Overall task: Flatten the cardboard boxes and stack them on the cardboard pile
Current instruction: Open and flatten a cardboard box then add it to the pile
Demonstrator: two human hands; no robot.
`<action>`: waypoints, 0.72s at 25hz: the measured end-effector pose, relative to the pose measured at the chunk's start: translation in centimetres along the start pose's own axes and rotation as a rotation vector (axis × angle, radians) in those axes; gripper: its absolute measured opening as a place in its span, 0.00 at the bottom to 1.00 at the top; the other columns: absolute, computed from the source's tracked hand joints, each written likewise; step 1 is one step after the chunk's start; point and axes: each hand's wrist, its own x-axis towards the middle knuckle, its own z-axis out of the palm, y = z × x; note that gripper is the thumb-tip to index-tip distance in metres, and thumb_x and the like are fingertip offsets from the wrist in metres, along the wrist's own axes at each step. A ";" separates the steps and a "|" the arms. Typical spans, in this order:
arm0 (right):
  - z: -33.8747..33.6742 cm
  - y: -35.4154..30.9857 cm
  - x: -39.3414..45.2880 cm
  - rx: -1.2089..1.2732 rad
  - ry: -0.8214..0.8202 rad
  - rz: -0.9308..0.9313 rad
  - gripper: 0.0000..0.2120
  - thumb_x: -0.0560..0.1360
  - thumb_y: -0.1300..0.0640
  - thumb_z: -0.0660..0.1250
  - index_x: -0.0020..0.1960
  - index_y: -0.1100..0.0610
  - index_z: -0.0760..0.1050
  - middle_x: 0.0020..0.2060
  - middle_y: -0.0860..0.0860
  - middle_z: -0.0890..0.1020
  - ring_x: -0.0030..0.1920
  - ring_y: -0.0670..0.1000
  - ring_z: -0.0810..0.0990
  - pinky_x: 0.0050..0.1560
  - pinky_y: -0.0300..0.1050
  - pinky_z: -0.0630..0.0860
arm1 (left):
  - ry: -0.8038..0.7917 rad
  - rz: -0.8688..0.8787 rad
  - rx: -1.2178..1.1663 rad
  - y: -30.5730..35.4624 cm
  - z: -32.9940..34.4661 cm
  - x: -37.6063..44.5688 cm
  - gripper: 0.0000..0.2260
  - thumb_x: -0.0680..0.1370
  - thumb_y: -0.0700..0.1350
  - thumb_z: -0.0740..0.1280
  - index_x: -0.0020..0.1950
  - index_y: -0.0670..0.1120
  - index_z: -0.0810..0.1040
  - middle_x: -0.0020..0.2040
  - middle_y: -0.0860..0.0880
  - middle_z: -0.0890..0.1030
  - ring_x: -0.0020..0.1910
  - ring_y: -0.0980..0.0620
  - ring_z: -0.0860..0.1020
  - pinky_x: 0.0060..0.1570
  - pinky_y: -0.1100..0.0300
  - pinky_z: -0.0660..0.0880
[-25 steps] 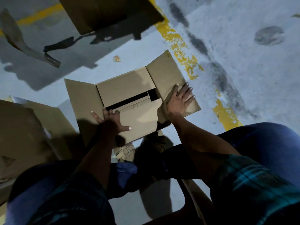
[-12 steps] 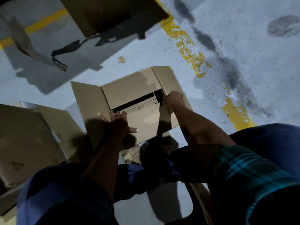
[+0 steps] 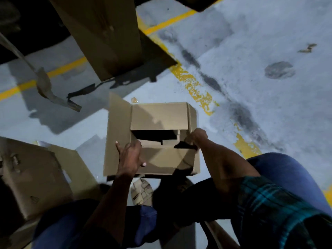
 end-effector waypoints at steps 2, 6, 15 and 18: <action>0.2 2.1 -0.6 0.228 -0.047 0.069 0.15 0.78 0.57 0.67 0.62 0.63 0.77 0.61 0.57 0.81 0.60 0.58 0.81 0.49 0.46 0.79 | 0.177 0.118 -0.115 -0.2 -2.0 -0.3 0.26 0.57 0.40 0.82 0.51 0.44 0.76 0.43 0.45 0.81 0.49 0.42 0.78 0.71 0.38 0.56; 0.6 3.5 -1.4 0.300 -0.009 0.215 0.08 0.69 0.61 0.70 0.44 0.64 0.74 0.46 0.62 0.84 0.44 0.64 0.85 0.40 0.58 0.84 | 0.461 0.294 -0.141 0.4 -6.3 -0.2 0.22 0.55 0.23 0.66 0.43 0.43 0.71 0.37 0.45 0.74 0.42 0.41 0.70 0.62 0.42 0.73; -5.9 -1.3 -6.8 0.409 0.267 0.022 0.07 0.63 0.58 0.68 0.38 0.60 0.74 0.41 0.62 0.84 0.43 0.61 0.85 0.45 0.55 0.84 | 0.644 0.044 0.000 0.3 -10.0 -3.3 0.18 0.56 0.23 0.68 0.39 0.41 0.78 0.32 0.42 0.78 0.37 0.40 0.78 0.67 0.37 0.69; -8.5 -3.3 -11.1 0.485 0.402 -0.092 0.10 0.67 0.55 0.63 0.41 0.63 0.74 0.37 0.61 0.83 0.34 0.61 0.84 0.36 0.50 0.83 | 0.827 0.000 -0.064 -0.5 -11.1 -4.6 0.16 0.59 0.23 0.68 0.40 0.39 0.79 0.37 0.41 0.80 0.40 0.40 0.79 0.66 0.40 0.70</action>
